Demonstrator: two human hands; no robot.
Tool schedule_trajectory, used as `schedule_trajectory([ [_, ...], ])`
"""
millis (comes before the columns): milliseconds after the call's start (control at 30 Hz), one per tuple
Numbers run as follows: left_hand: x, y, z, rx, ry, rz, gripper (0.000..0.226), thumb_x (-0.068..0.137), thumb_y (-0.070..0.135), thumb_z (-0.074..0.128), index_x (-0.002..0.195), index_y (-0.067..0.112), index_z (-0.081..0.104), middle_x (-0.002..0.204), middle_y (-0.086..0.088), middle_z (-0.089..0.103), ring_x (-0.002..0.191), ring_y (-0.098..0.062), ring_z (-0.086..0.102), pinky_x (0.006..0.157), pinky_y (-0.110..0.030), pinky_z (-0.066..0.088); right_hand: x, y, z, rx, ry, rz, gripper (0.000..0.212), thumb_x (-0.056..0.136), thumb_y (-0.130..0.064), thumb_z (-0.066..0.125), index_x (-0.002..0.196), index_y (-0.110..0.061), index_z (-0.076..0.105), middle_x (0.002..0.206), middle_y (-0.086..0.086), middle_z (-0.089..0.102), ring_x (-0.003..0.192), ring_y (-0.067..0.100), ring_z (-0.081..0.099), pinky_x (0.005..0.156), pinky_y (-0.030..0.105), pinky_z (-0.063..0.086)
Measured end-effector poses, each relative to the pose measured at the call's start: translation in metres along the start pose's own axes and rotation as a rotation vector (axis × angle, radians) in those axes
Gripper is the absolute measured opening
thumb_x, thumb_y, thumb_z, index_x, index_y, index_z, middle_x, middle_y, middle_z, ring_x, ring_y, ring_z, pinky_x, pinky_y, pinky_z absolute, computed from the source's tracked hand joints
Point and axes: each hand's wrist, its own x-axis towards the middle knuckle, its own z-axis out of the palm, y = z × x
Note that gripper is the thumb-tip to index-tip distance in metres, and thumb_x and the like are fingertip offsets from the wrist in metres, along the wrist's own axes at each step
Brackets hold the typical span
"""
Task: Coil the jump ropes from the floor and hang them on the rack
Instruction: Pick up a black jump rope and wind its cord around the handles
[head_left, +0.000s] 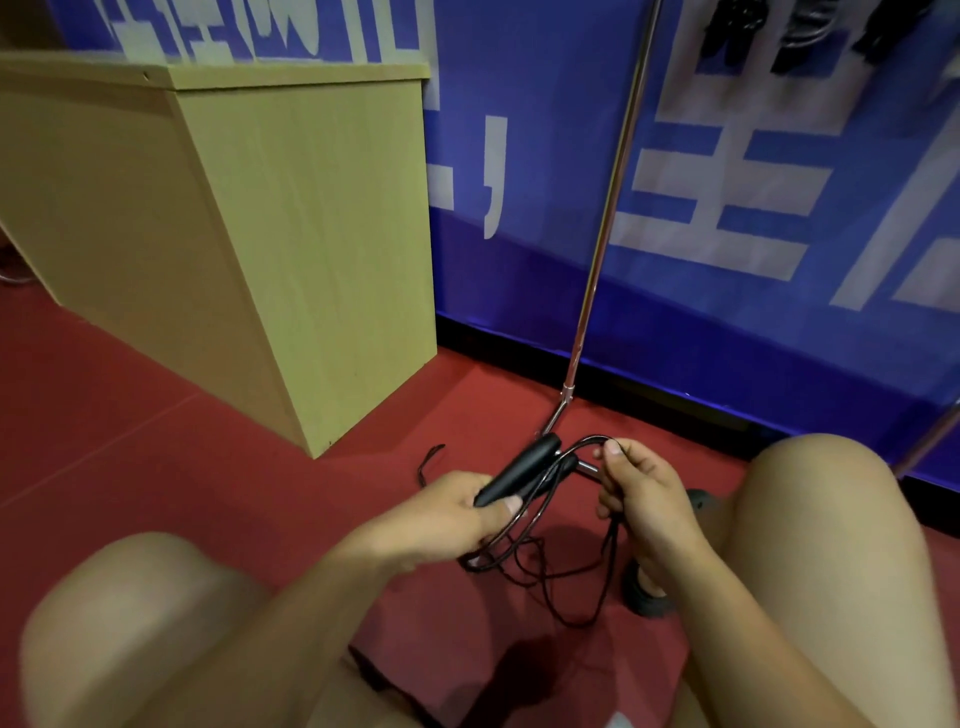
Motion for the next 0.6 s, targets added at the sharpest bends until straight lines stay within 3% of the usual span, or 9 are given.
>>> schedule_trajectory([
  [133,0.0005,0.0064,0.0043,-0.177,0.008,-0.089,0.052,0.099,0.048,0.051,0.103,-0.003,0.063,0.054,0.004,0.052,0.048,-0.013,0.053,0.051,-0.027,0.051,-0.0002,0.0,0.0016,0.014,0.024,0.023,0.028,0.103,-0.016,0.046,0.079,-0.012,0.061,0.061,0.002,0.037,0.047,0.011,0.028,0.049,0.028,0.033],
  [200,0.0002,0.0074,0.006,-0.211,-0.036,-0.122,0.056,0.097,0.049,0.054,0.11,-0.004,0.062,0.057,0.002,0.053,0.05,-0.013,0.056,0.054,-0.033,0.058,0.0002,0.0005,0.0024,0.046,0.03,0.039,0.029,0.102,-0.017,0.047,0.078,-0.013,0.063,0.061,0.002,0.037,0.047,0.011,0.028,0.049,0.028,0.032],
  [333,-0.0025,0.0056,0.006,-0.163,-0.176,-0.179,0.056,0.095,0.045,0.061,0.119,-0.005,0.056,0.066,-0.004,0.057,0.061,-0.016,0.066,0.062,-0.034,0.062,0.001,0.0017,0.0041,0.083,0.018,0.047,0.028,0.101,-0.017,0.048,0.08,-0.012,0.065,0.06,0.002,0.036,0.048,0.01,0.029,0.052,0.03,0.026],
  [433,-0.0063,0.0074,0.0058,-0.117,-0.345,-0.194,0.051,0.096,0.042,0.06,0.118,-0.004,0.056,0.061,-0.003,0.063,0.072,-0.022,0.072,0.062,-0.03,0.062,-0.0004,0.0026,0.0051,0.042,-0.008,0.037,0.024,0.101,-0.016,0.049,0.081,-0.009,0.062,0.059,0.001,0.036,0.051,0.011,0.029,0.051,0.027,0.026],
  [533,-0.007,0.0082,0.0067,-0.123,-0.466,-0.159,0.037,0.096,0.04,0.059,0.112,0.007,0.06,0.059,0.0,0.064,0.07,-0.019,0.072,0.059,-0.026,0.06,-0.0032,0.0039,0.0057,-0.051,-0.039,0.038,0.023,0.1,-0.019,0.053,0.082,-0.012,0.066,0.064,0.004,0.038,0.056,0.013,0.033,0.052,0.026,0.029],
  [600,-0.0066,0.0074,0.0058,-0.137,-0.5,-0.133,0.04,0.089,0.044,0.063,0.11,0.01,0.061,0.065,-0.004,0.065,0.067,-0.018,0.071,0.059,-0.026,0.06,-0.0039,0.0047,0.005,-0.105,-0.053,0.049,0.02,0.099,-0.02,0.056,0.084,-0.013,0.067,0.068,0.005,0.04,0.06,0.015,0.036,0.057,0.029,0.032],
])
